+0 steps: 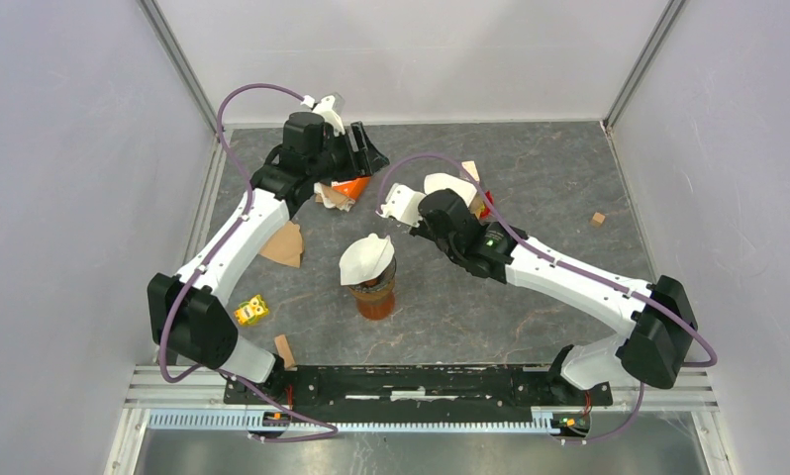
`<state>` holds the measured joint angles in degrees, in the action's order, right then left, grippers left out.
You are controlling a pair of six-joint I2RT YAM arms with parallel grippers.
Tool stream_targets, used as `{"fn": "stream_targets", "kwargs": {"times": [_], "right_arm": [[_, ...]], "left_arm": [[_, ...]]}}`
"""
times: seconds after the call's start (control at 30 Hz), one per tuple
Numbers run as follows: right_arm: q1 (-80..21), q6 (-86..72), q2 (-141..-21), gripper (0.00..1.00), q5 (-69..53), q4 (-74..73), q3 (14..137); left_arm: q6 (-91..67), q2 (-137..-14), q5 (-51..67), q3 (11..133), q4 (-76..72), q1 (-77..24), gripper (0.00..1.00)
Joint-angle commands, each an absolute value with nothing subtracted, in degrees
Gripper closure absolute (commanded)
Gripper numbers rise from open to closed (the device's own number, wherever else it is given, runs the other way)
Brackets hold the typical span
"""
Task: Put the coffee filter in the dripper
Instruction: Place the coffee filter in the coffee dripper.
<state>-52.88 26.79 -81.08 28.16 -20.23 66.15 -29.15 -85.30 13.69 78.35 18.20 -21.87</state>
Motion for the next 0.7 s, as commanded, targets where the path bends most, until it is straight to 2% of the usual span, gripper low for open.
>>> {"fn": "stream_targets", "kwargs": {"times": [0.0,0.27,0.37,0.5,0.67], "right_arm": [[-53.1,26.6,-79.3,0.80,29.1,-18.4,67.6],[-53.2,26.5,-77.3,1.00,29.8,-18.6,68.5],[-53.1,26.2,-75.9,1.00,30.1,-18.5,68.8],[-51.6,25.5,-73.7,1.00,29.2,-18.5,69.7],[-46.4,22.4,-71.0,1.00,21.9,-19.2,72.2]], "left_arm": [[-31.4,-82.7,14.9,78.1,15.2,-21.5,0.26],[-30.8,-82.9,15.1,77.8,14.8,-21.5,0.26],[-29.6,-83.0,16.3,77.8,14.2,-21.6,0.26],[-28.6,-82.8,21.1,77.3,11.6,-21.6,0.31],[-31.6,-82.8,33.4,75.8,3.1,-22.4,0.34]]}}
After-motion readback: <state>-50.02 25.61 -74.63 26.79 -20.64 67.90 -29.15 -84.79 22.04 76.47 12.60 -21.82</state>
